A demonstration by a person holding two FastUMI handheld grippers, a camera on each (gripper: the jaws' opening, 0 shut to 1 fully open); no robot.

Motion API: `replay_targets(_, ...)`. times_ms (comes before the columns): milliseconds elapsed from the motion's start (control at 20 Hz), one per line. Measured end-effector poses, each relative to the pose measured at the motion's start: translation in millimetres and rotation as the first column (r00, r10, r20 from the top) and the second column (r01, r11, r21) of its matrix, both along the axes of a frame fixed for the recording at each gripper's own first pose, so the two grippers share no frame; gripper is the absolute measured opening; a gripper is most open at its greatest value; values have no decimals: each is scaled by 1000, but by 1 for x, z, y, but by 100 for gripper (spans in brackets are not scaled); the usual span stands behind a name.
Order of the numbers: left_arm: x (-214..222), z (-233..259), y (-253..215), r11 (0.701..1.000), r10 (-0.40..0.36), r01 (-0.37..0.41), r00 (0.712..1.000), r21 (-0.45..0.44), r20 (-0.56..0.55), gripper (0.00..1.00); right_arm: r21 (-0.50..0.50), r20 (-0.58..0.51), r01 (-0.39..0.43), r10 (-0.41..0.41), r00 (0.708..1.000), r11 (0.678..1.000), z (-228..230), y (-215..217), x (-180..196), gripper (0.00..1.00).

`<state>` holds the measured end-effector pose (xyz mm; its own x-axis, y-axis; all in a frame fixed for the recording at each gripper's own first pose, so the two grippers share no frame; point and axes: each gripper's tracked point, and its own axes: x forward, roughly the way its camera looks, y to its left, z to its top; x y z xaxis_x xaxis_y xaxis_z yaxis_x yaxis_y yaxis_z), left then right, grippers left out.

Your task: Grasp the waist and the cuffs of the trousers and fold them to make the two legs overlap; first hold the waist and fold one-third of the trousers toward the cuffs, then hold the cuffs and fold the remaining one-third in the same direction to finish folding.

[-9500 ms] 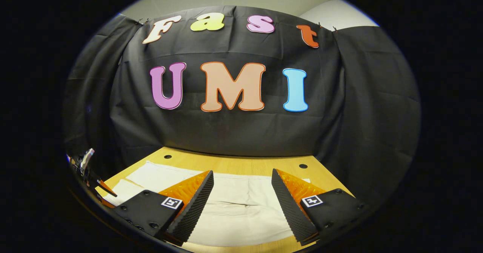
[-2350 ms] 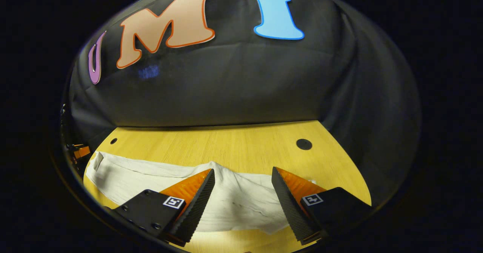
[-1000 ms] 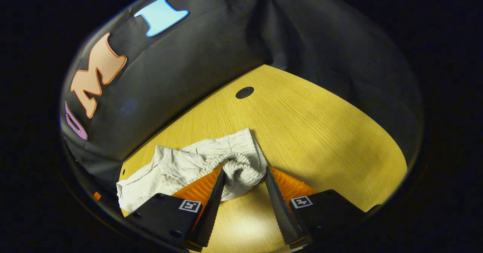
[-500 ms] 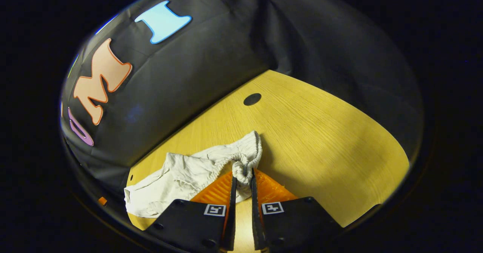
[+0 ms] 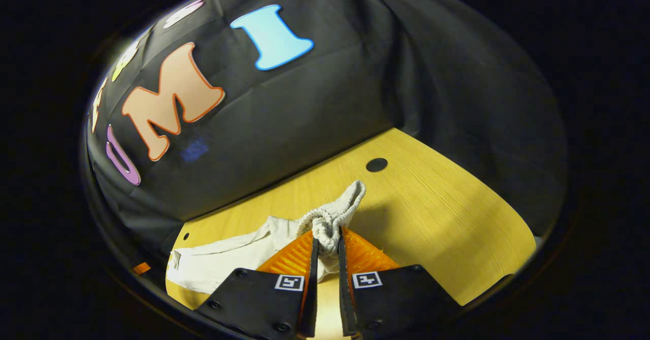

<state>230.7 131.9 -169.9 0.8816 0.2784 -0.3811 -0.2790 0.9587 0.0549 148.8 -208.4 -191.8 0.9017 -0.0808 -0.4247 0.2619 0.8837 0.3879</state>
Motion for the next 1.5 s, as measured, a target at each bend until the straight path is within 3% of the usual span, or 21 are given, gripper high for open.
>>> replay_targets(300, 5, -11, 36, 997, -76, 75, 997, -18, -34, 97, -87, 83, -43, 51, 995, 995, 58, 87, 14, 21)
replay_targets(400, 8, -12, 50, 995, -97, 96, 994, -14, -42, 97, -111, 102, -76, 88, 991, 991, 71, 127, 23, 16)
replay_targets(500, 9, -12, 63, 994, -113, 112, 993, -21, -41, 97, -148, 114, -116, 134, 984, 982, 79, 165, 27, 21)
replay_targets(700, 10, -15, 91, 993, -116, 115, 992, -27, -51, 97, -173, 113, -214, 235, 965, 961, 83, 243, 37, 20)
replay_targets(800, 7, -17, 101, 993, -117, 115, 992, -30, -55, 97, -185, 106, -257, 279, 954, 949, 80, 281, 41, 25)
replay_targets(850, 8, -19, 106, 993, -118, 116, 991, -35, -56, 96, -190, 96, -282, 304, 948, 940, 75, 300, 41, 20)
replay_targets(1100, 10, -30, 129, 992, -117, 114, 991, -44, -68, 96, -224, 27, -382, 398, 917, 897, 34, 375, 37, 21)
replay_targets(1450, 16, -49, 144, 993, -98, 92, 991, -75, -87, 96, -278, -78, -478, 477, 876, 833, -13, 422, 28, 22)
replay_targets(1500, 17, -52, 146, 993, -95, 88, 991, -82, -91, 96, -278, -91, -490, 485, 870, 826, -15, 422, 26, 26)
